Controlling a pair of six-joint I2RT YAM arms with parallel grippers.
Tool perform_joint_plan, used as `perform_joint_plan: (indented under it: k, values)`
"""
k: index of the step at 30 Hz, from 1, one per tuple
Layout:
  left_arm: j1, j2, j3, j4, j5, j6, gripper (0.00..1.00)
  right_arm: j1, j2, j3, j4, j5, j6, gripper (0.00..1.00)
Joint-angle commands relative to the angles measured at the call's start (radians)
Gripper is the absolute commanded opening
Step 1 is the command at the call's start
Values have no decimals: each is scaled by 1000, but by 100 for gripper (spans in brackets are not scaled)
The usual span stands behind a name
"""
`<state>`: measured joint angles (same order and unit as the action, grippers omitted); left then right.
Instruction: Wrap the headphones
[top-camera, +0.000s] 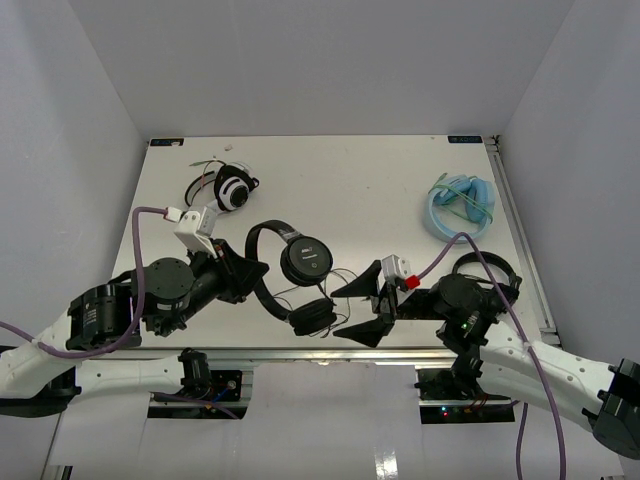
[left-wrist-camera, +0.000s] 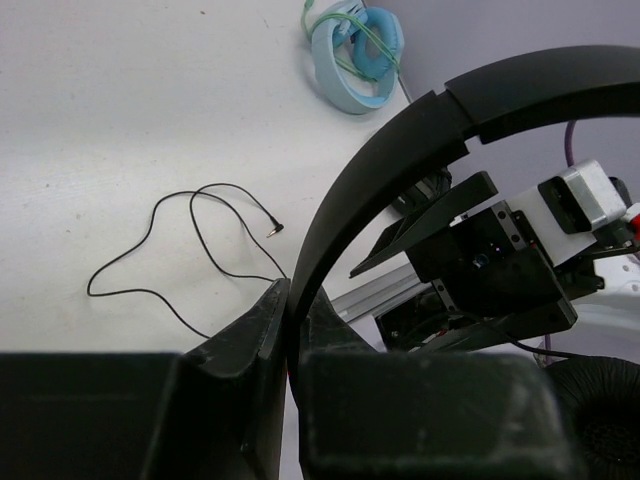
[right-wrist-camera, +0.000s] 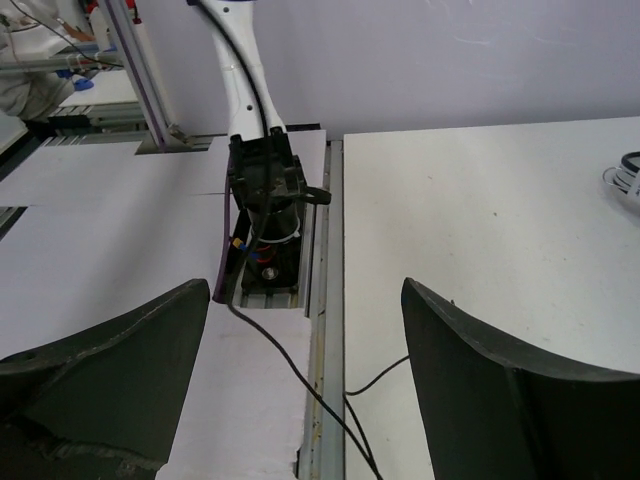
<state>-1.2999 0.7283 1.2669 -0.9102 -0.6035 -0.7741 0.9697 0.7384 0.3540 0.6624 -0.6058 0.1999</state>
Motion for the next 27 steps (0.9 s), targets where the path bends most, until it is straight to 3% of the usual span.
perform_joint_plan:
  k: [1,15,27]
  values:
    - [0,-14,-3,81,24,-1,0,25,43,-25,197,-26,24,84]
    - [-1,-11,5,123,32,9,0,134,273,11,357,8,22,82]
    - [0,-56,12,181,78,8,0,170,387,15,415,196,42,68]
